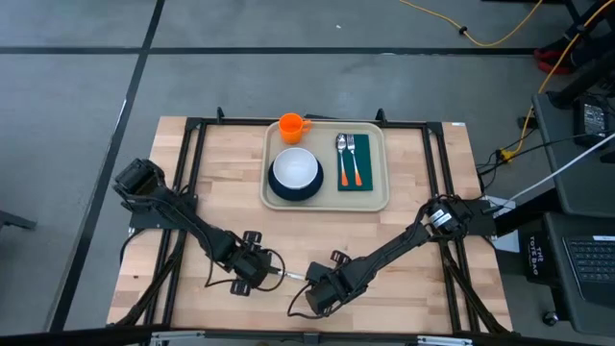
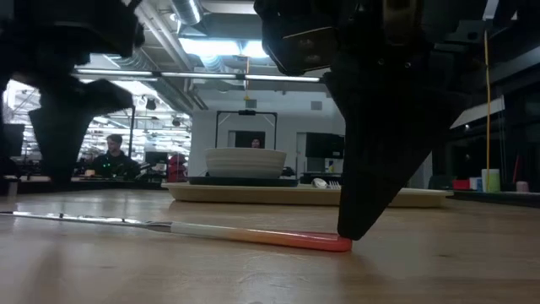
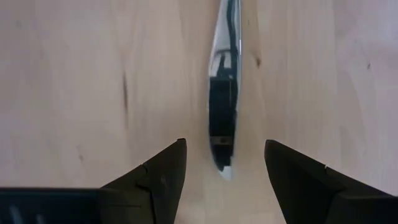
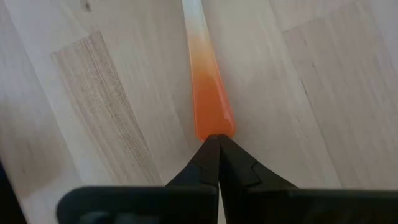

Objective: Set up tray
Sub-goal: Put the orange knife on the dark green napkin on the gray tray

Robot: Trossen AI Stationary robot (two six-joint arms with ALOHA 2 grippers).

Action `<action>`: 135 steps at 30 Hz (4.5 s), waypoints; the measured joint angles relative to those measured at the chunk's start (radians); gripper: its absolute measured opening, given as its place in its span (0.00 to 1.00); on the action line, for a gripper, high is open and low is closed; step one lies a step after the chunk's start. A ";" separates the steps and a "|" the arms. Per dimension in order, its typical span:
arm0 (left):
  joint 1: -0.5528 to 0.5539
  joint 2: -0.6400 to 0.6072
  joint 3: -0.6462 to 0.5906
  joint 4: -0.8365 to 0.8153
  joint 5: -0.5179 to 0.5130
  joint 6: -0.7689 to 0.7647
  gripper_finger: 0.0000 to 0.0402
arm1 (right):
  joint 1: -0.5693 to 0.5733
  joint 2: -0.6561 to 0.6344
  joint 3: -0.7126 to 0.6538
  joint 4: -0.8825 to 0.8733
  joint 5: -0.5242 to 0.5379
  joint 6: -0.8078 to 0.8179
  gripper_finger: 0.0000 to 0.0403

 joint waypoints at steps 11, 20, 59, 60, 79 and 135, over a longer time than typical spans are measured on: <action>0.001 0.034 0.004 0.005 0.036 -0.056 0.52 | 0.000 0.000 0.000 0.003 0.001 0.000 0.00; 0.001 0.034 0.004 0.006 0.002 -0.084 0.52 | 0.000 0.000 0.000 0.004 0.001 0.000 0.00; 0.021 0.130 0.006 0.025 0.020 -0.034 0.18 | 0.000 0.000 0.000 0.003 -0.005 -0.004 0.00; 0.019 0.130 0.005 0.027 0.020 -0.030 0.17 | 0.000 0.000 0.000 0.003 -0.005 -0.004 0.00; 0.020 0.133 0.028 -0.003 0.034 0.002 0.16 | 0.000 0.000 0.001 0.002 -0.007 -0.004 0.00; 0.020 -0.011 0.077 -0.125 -0.036 0.102 0.16 | 0.061 -0.017 0.291 -0.122 0.317 -0.281 0.11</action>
